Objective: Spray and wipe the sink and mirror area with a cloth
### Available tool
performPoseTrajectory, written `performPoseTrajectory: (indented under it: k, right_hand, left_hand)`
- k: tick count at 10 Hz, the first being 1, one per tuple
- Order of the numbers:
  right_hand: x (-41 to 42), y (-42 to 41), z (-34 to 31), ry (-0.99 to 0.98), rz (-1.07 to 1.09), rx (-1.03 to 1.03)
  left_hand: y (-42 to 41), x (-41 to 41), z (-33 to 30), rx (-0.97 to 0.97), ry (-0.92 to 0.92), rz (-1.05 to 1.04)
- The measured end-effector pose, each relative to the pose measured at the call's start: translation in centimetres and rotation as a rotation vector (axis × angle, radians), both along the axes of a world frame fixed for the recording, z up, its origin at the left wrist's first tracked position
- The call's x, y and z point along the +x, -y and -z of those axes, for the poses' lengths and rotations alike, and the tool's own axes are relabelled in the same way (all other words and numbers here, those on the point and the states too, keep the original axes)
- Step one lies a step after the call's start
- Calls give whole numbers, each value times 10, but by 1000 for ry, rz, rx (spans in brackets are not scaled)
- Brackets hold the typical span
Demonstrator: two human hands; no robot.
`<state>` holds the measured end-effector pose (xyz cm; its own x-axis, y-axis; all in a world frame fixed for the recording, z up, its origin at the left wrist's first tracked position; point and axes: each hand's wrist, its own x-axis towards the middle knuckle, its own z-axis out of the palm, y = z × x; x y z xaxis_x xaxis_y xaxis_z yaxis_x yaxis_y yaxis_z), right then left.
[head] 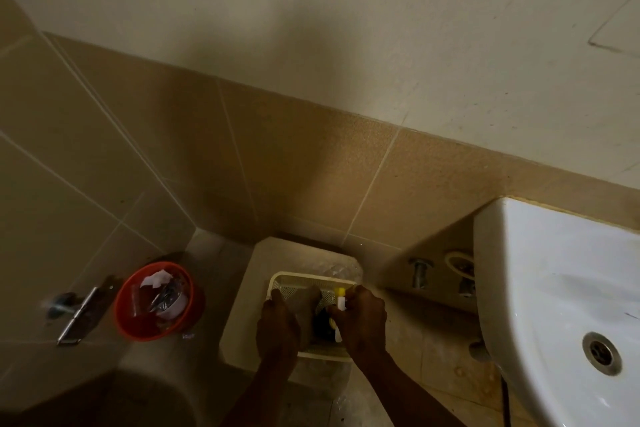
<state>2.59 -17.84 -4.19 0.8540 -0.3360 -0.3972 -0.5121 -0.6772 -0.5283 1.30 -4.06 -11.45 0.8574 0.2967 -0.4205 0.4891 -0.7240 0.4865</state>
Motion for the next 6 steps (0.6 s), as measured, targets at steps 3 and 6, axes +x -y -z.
performPoseTrajectory:
  k: [3,6]
  right_hand:
    - [-4,3,-30,24,-155,-97]
    - [5,-18,-138,282,-423,-112]
  left_hand:
    - [-3,-8,-20,-153,7,-6]
    - [-34,12,-146,268,559,202]
